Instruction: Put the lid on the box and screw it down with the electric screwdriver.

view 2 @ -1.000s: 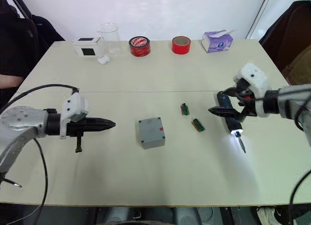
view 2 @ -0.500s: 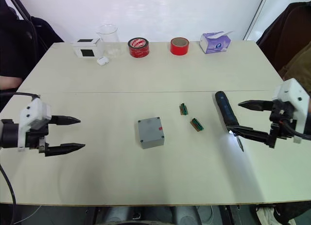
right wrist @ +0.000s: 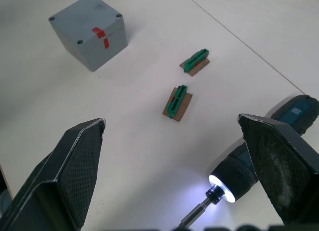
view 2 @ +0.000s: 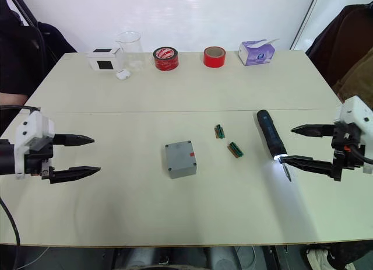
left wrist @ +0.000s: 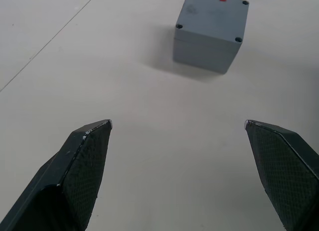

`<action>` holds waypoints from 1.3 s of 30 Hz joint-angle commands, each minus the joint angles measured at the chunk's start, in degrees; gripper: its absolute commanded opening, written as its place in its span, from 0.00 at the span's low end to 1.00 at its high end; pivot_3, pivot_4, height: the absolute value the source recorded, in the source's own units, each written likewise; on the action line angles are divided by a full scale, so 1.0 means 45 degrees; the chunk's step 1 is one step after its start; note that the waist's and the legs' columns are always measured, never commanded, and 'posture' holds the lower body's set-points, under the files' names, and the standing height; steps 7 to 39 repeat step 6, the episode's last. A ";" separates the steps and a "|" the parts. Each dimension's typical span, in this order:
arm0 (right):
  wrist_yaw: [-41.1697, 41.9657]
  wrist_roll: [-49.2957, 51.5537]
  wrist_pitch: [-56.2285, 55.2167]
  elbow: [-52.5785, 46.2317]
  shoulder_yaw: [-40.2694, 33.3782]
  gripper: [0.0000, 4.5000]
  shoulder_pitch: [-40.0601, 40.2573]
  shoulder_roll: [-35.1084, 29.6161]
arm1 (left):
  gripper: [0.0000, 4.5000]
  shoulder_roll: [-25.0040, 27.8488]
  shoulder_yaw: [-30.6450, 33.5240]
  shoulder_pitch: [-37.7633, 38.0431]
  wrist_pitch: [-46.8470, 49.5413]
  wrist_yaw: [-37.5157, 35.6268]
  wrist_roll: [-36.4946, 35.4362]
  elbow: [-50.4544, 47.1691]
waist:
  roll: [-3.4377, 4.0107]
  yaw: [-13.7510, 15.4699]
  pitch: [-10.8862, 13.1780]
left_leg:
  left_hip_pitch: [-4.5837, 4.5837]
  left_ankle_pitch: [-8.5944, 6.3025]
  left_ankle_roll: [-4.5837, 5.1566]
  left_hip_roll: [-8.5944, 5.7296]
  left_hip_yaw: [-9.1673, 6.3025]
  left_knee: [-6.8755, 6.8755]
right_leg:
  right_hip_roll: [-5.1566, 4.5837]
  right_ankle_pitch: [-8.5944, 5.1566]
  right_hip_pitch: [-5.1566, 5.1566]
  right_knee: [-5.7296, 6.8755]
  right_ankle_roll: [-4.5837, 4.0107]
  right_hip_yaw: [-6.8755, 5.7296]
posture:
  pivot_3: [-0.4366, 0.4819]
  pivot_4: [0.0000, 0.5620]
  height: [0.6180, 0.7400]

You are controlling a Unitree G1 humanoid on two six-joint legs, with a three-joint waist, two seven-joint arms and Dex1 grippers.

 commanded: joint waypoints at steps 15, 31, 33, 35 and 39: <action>0.0059 -0.0123 -0.0205 -0.0271 -0.0481 1.00 0.0329 -0.0204 | 0.98 0.0128 0.0083 -0.0488 0.0028 0.0106 -0.0308 -0.0221 | -0.0001 0.0020 0.0000 | 0.0001 0.0000 0.0000 -0.0001 0.0000 0.0001 | -0.0001 0.0000 0.0005 -0.0001 0.0001 0.0001 | 0.48 0.27 1.00; 0.0059 -0.0123 -0.0205 -0.0271 -0.0481 1.00 0.0329 -0.0204 | 0.98 0.0128 0.0083 -0.0488 0.0028 0.0106 -0.0308 -0.0221 | -0.0001 0.0020 0.0000 | 0.0001 0.0000 0.0000 -0.0001 0.0000 0.0001 | -0.0001 0.0000 0.0005 -0.0001 0.0001 0.0001 | 0.48 0.27 1.00; 0.0059 -0.0123 -0.0205 -0.0271 -0.0481 1.00 0.0329 -0.0204 | 0.98 0.0128 0.0083 -0.0488 0.0028 0.0106 -0.0308 -0.0221 | -0.0001 0.0020 0.0000 | 0.0001 0.0000 0.0000 -0.0001 0.0000 0.0001 | -0.0001 0.0000 0.0005 -0.0001 0.0001 0.0001 | 0.48 0.27 1.00; 0.0059 -0.0123 -0.0205 -0.0271 -0.0481 1.00 0.0329 -0.0204 | 0.98 0.0128 0.0083 -0.0488 0.0028 0.0106 -0.0308 -0.0221 | -0.0001 0.0020 0.0000 | 0.0001 0.0000 0.0000 -0.0001 0.0000 0.0001 | -0.0001 0.0000 0.0005 -0.0001 0.0001 0.0001 | 0.48 0.27 1.00; 0.0059 -0.0123 -0.0205 -0.0271 -0.0481 1.00 0.0329 -0.0204 | 0.98 0.0128 0.0083 -0.0488 0.0028 0.0106 -0.0308 -0.0221 | -0.0001 0.0020 0.0000 | 0.0001 0.0000 0.0000 -0.0001 0.0000 0.0001 | -0.0001 0.0000 0.0005 -0.0001 0.0001 0.0001 | 0.48 0.27 1.00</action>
